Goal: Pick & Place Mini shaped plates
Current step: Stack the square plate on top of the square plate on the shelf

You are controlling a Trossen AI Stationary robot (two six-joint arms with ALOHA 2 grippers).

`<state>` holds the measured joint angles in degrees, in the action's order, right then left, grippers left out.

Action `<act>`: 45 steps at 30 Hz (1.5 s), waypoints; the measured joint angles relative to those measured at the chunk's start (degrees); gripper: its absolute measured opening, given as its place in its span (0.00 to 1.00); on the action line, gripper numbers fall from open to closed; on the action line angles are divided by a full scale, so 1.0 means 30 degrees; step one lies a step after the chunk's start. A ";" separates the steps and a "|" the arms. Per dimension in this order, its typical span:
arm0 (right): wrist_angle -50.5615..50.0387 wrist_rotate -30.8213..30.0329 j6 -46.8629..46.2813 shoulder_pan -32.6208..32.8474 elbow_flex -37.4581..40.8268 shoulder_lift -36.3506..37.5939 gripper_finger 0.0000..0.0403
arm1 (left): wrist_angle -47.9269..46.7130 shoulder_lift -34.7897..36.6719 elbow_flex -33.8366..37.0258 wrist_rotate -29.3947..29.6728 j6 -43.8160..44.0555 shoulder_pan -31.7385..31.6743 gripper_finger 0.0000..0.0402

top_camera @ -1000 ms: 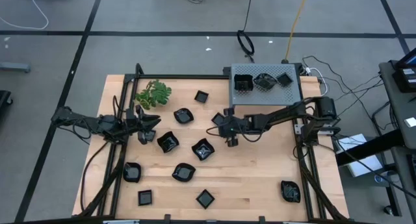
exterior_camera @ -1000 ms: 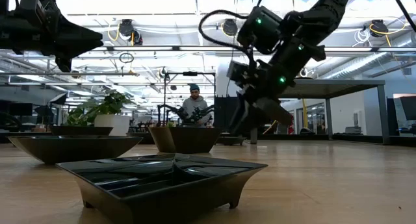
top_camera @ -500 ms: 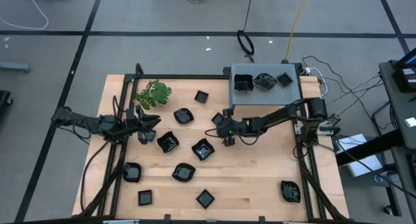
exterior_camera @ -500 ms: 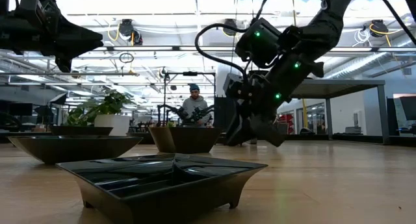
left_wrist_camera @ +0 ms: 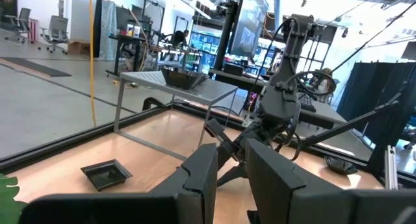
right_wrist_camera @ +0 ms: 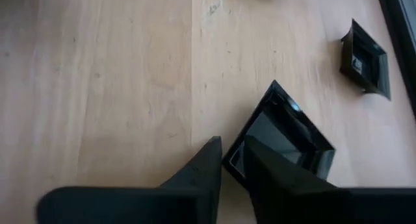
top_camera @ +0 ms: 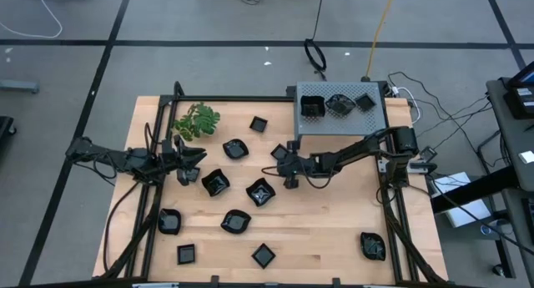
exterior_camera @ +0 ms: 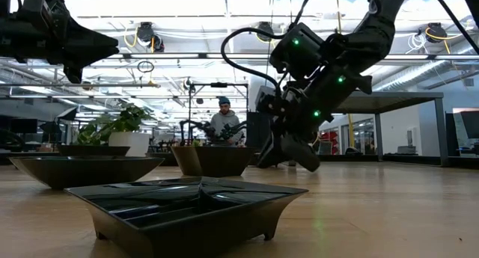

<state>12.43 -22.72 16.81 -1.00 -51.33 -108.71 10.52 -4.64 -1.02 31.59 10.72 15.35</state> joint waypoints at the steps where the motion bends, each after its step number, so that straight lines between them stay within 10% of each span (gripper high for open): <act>1: -0.0011 0.0013 -0.0428 0.0037 0.0001 0.0000 0.09 | 0.0000 0.0000 0.0002 0.0000 -0.0003 0.0000 0.21; 29: -0.0862 -0.3080 -0.0881 0.1226 0.0073 0.7447 0.02 | -0.0007 0.0000 0.0001 -0.0007 0.0000 0.0000 0.21; 37: 0.2927 -0.6415 0.0057 0.0057 0.0059 1.1023 0.02 | -0.0007 -0.0007 -0.0005 -0.0007 0.0000 0.0000 0.21; 45: -0.1157 -1.2547 0.3107 -0.2564 0.0059 1.4829 0.02 | -0.0007 0.0000 0.0001 -0.0007 0.0000 -0.0007 0.21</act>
<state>8.96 -60.36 26.14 -8.69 -51.16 -64.22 10.50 -4.64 -1.02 31.57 10.72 15.33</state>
